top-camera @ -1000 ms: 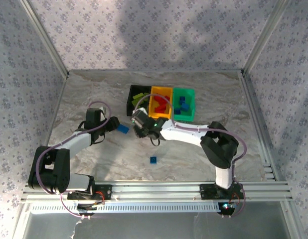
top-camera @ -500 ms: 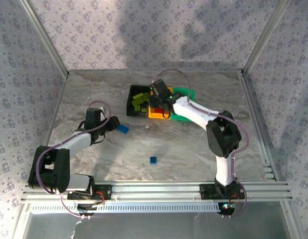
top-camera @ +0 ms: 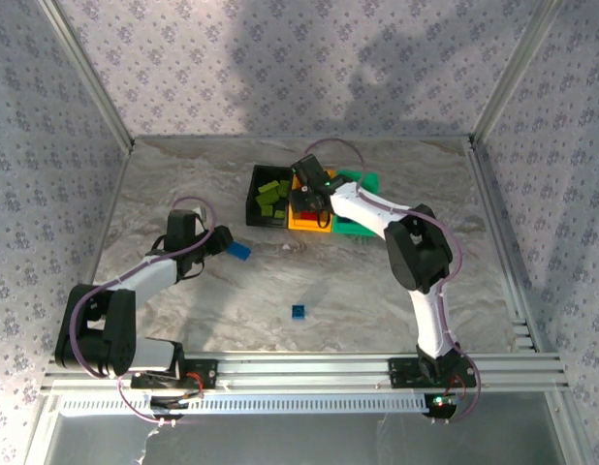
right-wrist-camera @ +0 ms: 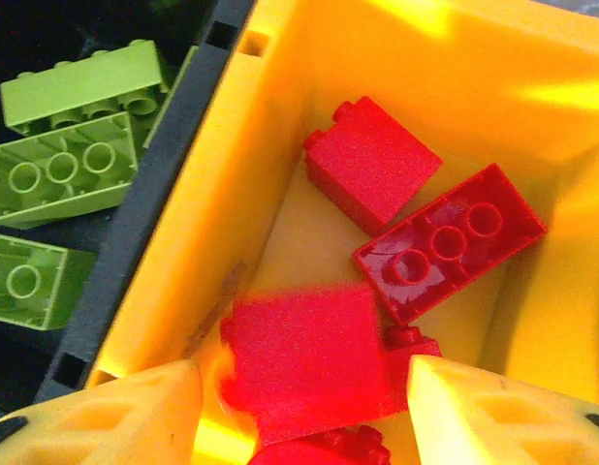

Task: Sort the legos into containers by color
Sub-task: Place the lego in the container.

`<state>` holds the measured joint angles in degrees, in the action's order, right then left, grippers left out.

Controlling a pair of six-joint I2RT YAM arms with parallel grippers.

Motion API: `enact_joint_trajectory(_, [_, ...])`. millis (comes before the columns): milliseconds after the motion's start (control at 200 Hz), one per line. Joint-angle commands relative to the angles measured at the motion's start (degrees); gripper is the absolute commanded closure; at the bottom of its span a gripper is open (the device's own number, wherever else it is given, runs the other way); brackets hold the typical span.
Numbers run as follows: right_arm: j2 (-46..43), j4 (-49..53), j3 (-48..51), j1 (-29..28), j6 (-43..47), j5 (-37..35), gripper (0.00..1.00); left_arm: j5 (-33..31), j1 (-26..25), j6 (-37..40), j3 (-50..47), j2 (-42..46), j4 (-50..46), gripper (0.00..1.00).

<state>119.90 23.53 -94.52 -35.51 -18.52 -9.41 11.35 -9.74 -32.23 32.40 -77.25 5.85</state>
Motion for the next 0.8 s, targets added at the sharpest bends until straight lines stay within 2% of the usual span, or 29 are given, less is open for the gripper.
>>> enact_joint_trajectory(0, [-0.46,-0.12,-0.51,0.32,0.52,1.32,0.32,0.88,0.33,0.11,-0.41,1.58,0.46,0.46])
enact_joint_trajectory(190, [-3.75,-1.53,2.86,0.19,0.07,1.32,0.31,1.10,0.30,0.43,-0.72,1.94,0.90,0.44])
enact_joint_trajectory(360, [-9.95,-4.17,10.76,-0.81,-0.14,0.87,0.31,2.49,0.33,0.29,-0.80,1.62,1.76,0.44])
enact_joint_trajectory(475, [-13.44,-5.94,15.66,-2.08,0.08,3.26,0.31,2.51,0.33,0.15,-0.51,0.41,1.89,0.44])
enact_joint_trajectory(580, [-14.77,-5.91,17.35,-5.33,1.08,4.15,0.31,2.69,0.33,0.18,-0.58,-0.09,2.25,0.44])
enact_joint_trajectory(795, [-13.12,-4.95,16.08,-14.07,5.70,-0.72,0.30,2.09,0.31,0.33,-0.39,-0.16,1.71,0.44])
